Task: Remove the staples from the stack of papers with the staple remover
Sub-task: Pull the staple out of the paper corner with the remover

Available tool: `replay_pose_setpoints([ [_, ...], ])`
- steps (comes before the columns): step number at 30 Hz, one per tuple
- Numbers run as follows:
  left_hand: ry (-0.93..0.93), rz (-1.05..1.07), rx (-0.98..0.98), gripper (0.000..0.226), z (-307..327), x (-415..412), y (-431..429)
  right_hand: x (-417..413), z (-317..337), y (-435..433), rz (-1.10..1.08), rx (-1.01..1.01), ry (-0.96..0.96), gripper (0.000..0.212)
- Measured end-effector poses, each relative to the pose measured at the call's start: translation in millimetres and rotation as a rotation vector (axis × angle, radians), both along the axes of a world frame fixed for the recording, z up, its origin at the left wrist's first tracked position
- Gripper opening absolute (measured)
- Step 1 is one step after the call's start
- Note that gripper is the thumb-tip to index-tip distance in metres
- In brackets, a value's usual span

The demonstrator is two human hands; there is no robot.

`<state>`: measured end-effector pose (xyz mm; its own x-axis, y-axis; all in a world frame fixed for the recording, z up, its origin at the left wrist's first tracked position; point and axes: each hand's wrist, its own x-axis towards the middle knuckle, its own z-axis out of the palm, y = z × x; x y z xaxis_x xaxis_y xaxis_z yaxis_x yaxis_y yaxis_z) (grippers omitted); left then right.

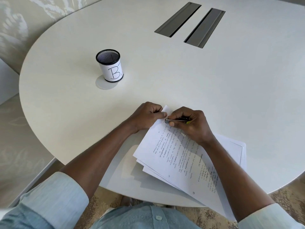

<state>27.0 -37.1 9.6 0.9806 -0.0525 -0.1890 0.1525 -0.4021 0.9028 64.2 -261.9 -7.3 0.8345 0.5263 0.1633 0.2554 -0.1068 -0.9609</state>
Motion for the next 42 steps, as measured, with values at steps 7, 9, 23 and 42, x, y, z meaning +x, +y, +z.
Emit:
replay_pose_setpoints([
  [7, -0.002, 0.001, 0.029, 0.050, 1.2, 0.7, -0.4, 1.1, -3.7, 0.9, 0.003, 0.011, -0.073, 0.024],
  [9, 0.006, 0.000, 0.024, 0.048, 1.4, 0.4, 0.0, 0.9, -4.8, 1.1, -0.009, -0.007, -0.103, 0.025],
  [23, 0.020, 0.000, 0.034, 0.050, 3.6, 0.4, 0.5, -1.6, -4.9, -0.2, -0.044, -0.004, -0.153, 0.029],
  [42, 0.034, -0.013, -0.008, 0.052, 7.9, -2.9, 2.5, 1.6, 11.2, -6.9, -0.310, 0.263, 0.220, 0.025],
])
